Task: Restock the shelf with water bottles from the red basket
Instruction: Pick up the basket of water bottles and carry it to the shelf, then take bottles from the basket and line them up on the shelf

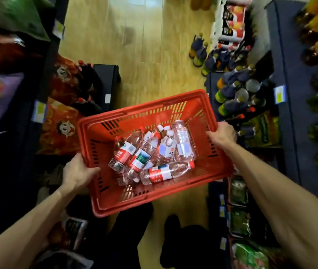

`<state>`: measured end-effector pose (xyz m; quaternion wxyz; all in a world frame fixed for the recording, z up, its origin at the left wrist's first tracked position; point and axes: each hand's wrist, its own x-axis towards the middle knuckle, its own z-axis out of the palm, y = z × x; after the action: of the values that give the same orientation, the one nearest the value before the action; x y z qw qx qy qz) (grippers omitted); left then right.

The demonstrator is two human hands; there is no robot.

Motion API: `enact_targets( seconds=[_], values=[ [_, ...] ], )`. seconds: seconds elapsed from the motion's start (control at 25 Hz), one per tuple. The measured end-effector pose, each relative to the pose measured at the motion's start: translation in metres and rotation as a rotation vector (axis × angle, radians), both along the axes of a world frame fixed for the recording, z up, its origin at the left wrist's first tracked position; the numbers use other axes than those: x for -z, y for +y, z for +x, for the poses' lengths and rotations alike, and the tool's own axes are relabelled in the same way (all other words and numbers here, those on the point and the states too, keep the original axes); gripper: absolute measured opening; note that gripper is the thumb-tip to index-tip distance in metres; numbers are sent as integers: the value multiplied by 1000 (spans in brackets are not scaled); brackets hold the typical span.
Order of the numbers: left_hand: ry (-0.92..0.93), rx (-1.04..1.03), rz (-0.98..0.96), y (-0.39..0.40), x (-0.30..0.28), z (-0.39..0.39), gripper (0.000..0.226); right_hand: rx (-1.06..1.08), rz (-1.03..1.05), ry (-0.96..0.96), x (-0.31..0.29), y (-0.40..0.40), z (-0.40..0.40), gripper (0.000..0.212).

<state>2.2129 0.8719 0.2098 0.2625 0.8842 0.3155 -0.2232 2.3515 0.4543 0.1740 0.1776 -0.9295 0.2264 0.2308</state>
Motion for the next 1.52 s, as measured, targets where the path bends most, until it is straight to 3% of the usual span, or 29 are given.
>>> enact_targets(
  seconds=[0.12,0.28,0.4,0.56,0.8,1.08,1.24,1.36,1.44,1.52],
  values=[
    [-45,-81,-30,4,36,43,52,-4,-24,-49,26,15,71,43],
    [-122,-237,-30,1,116,96,47,-35,-39,-82,85,37,166,49],
    [-122,-314,-12,0,178,122,50,56,16,-63,130,48,220,44],
    [-79,-348,-3,3,251,141,55,183,242,3,182,62,256,19],
    [-57,-268,-16,22,315,178,41,282,174,-47,298,64,263,7],
    [40,-261,-65,21,380,178,42,285,158,0,355,60,272,33],
    [30,-343,-68,13,395,171,43,248,158,-31,362,59,276,34],
    [87,-309,-80,14,390,174,47,153,103,28,360,65,277,53],
    [159,-303,-99,26,385,180,62,53,-20,-72,352,80,270,67],
    [129,-302,-68,35,375,188,85,-28,-18,-344,342,104,253,65]
  ],
)
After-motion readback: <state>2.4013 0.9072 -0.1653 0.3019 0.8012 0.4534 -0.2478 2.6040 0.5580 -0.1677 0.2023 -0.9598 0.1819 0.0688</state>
